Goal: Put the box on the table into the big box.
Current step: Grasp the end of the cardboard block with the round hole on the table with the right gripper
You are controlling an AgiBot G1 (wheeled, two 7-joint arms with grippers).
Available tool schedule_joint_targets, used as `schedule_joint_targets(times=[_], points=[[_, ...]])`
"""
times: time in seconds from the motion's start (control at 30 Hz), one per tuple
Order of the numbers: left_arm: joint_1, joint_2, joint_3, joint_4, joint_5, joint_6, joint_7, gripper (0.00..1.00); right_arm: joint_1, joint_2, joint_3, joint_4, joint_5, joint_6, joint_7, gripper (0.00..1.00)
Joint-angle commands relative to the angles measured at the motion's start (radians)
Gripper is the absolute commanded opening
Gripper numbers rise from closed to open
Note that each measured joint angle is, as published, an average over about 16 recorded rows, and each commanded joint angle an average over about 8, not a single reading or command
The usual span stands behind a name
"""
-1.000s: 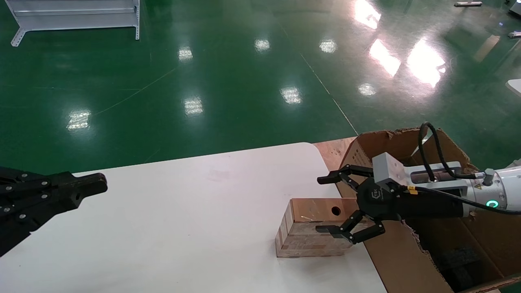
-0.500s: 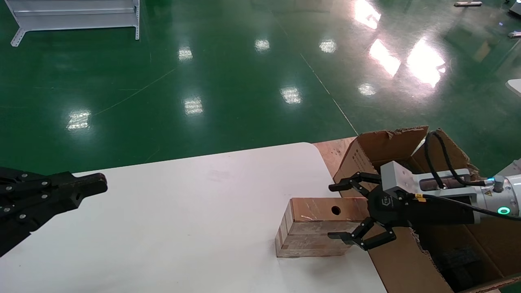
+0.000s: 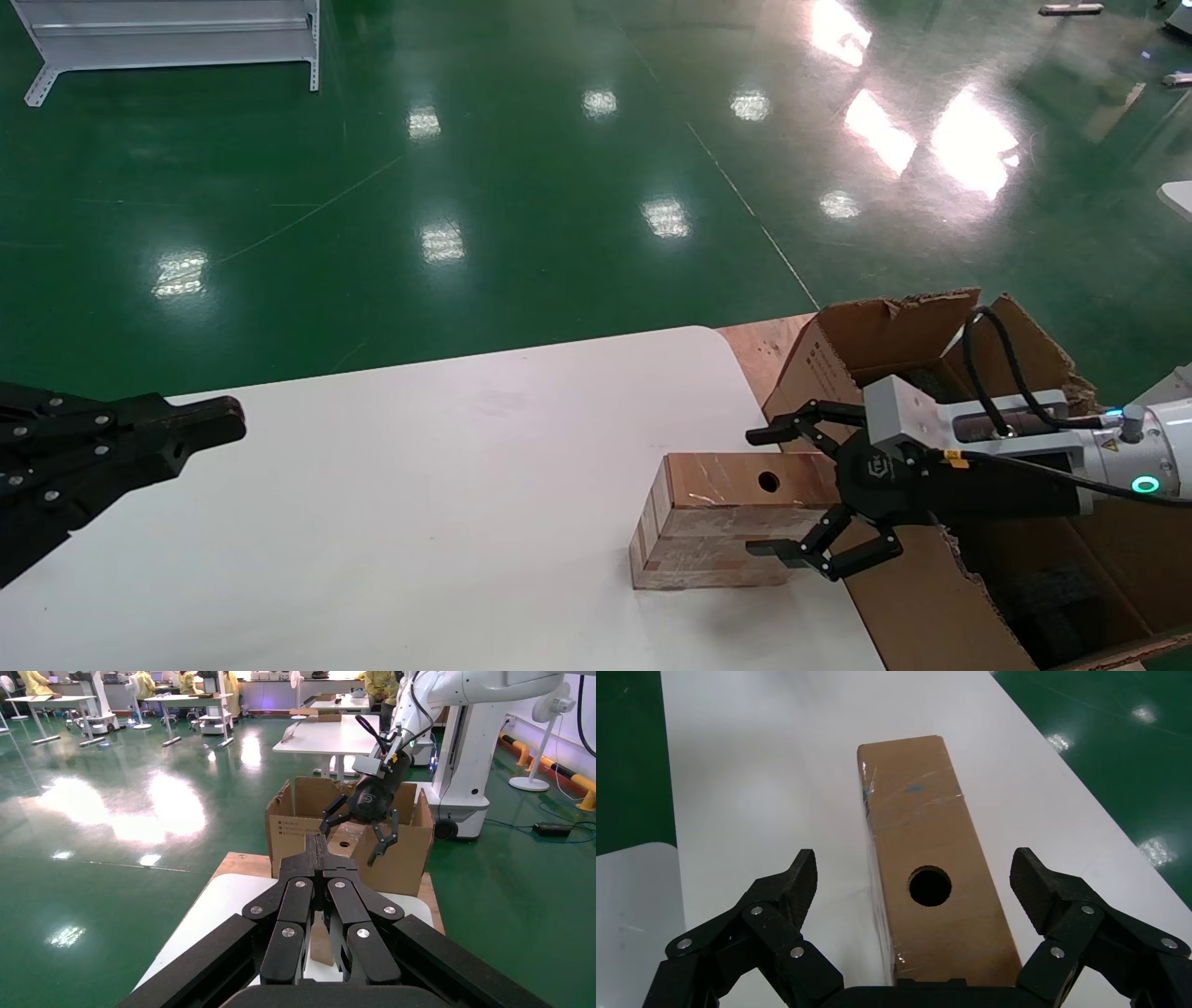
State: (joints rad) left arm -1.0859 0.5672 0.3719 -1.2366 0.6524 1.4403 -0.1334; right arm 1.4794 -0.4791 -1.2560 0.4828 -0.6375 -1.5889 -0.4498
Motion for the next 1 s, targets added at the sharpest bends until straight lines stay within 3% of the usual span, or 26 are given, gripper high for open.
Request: schedule_joint_targets(times=[0.03,0.27,0.3,0.53,1.0], points=[[0.000,0.000,0.000,0.000,0.000,0.000,0.000,0.06,0.003,0.000,-0.008,0.000,0.003,0.000,-0.002,1.00],[0.000,0.000,0.000,0.000,0.000,0.000,0.000,0.92,0.005,0.001,-0.013,0.001,0.005,0.001,-0.002,0.99],[0.000,0.000,0.000,0.000,0.000,0.000,0.000,0.99,0.005,0.001,-0.012,0.001,0.005,0.000,-0.002,0.88],[0.000,0.000,0.000,0.000,0.000,0.000,0.000,1.00,0.004,0.001,-0.009,0.001,0.004,0.000,-0.002,0.02],[0.000,0.000,0.000,0.000,0.000,0.000,0.000,1.00,0.002,0.000,-0.006,0.001,0.002,0.000,-0.001,0.00]])
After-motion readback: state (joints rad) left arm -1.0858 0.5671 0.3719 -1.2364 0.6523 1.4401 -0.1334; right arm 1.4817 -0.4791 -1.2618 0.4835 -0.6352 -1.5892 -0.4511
